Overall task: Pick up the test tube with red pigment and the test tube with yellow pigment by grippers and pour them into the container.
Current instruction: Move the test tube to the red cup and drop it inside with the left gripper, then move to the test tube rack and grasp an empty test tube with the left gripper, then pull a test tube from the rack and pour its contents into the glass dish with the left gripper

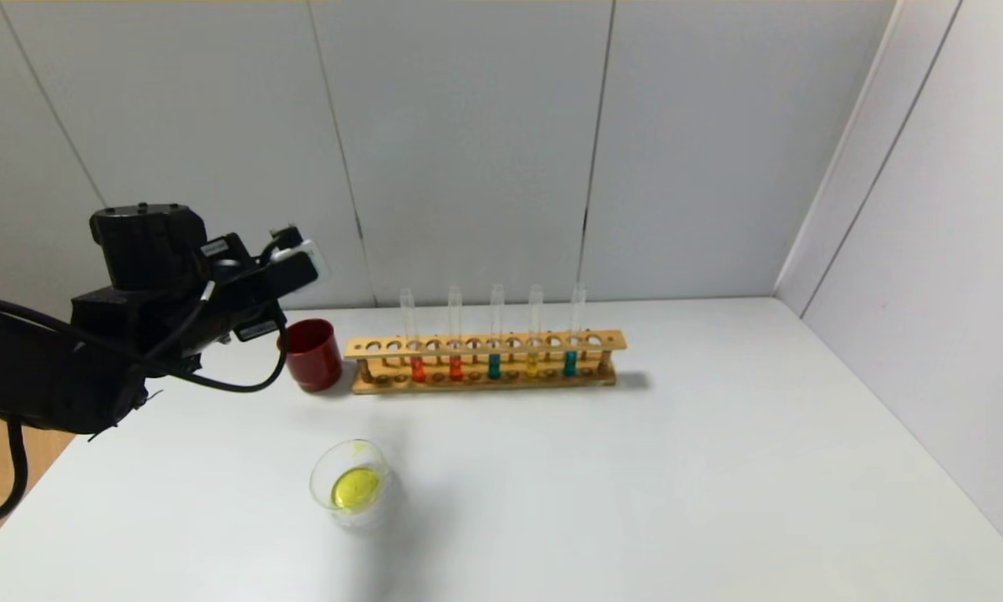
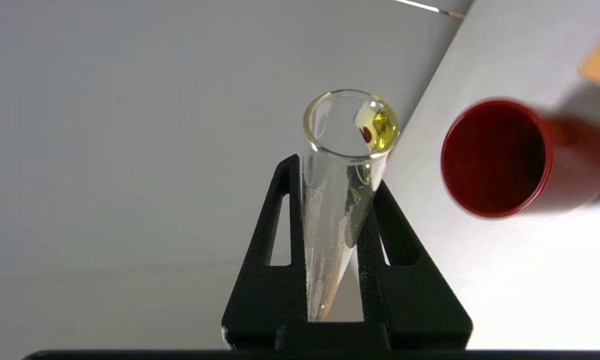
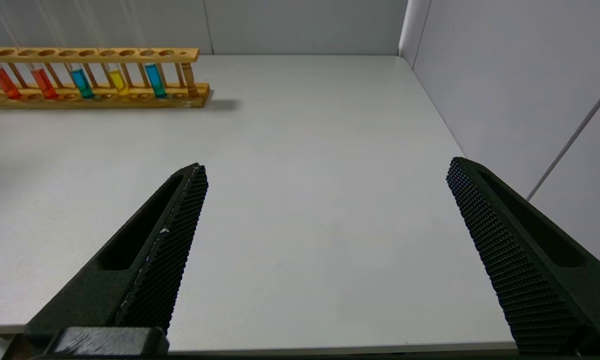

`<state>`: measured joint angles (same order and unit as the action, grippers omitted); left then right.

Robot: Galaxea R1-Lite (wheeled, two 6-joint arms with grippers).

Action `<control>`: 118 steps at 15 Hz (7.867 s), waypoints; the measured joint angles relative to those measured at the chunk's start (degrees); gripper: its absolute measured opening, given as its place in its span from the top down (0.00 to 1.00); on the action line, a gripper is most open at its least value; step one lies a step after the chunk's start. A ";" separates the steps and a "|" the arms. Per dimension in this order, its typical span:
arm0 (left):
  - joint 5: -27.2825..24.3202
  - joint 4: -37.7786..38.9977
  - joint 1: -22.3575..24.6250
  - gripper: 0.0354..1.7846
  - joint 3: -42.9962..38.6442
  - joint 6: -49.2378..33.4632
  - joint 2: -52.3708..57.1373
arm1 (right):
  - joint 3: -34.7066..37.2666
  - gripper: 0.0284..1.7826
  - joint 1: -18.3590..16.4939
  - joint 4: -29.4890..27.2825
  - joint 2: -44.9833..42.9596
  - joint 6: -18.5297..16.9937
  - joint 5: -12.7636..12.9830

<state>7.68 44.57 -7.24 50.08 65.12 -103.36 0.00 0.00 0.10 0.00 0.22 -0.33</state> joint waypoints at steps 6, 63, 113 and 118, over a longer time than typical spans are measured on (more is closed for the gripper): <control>-0.49 -11.01 -0.83 0.83 7.72 -37.05 2.15 | 0.00 0.02 0.00 -0.02 0.00 0.00 0.00; -3.74 -27.38 -7.17 0.02 6.17 -71.53 6.36 | 0.00 0.02 0.00 -0.02 0.00 0.02 0.00; -3.13 -13.75 -14.06 0.84 20.18 -72.25 -21.05 | 0.00 0.02 0.00 -0.02 0.00 0.02 0.00; -2.58 -16.54 -14.03 0.84 20.43 -70.18 -13.69 | 0.00 0.02 0.00 -0.02 0.00 0.00 0.02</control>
<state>5.10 28.03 -21.27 70.51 -5.06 -117.05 0.00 0.00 0.07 0.00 0.22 -0.30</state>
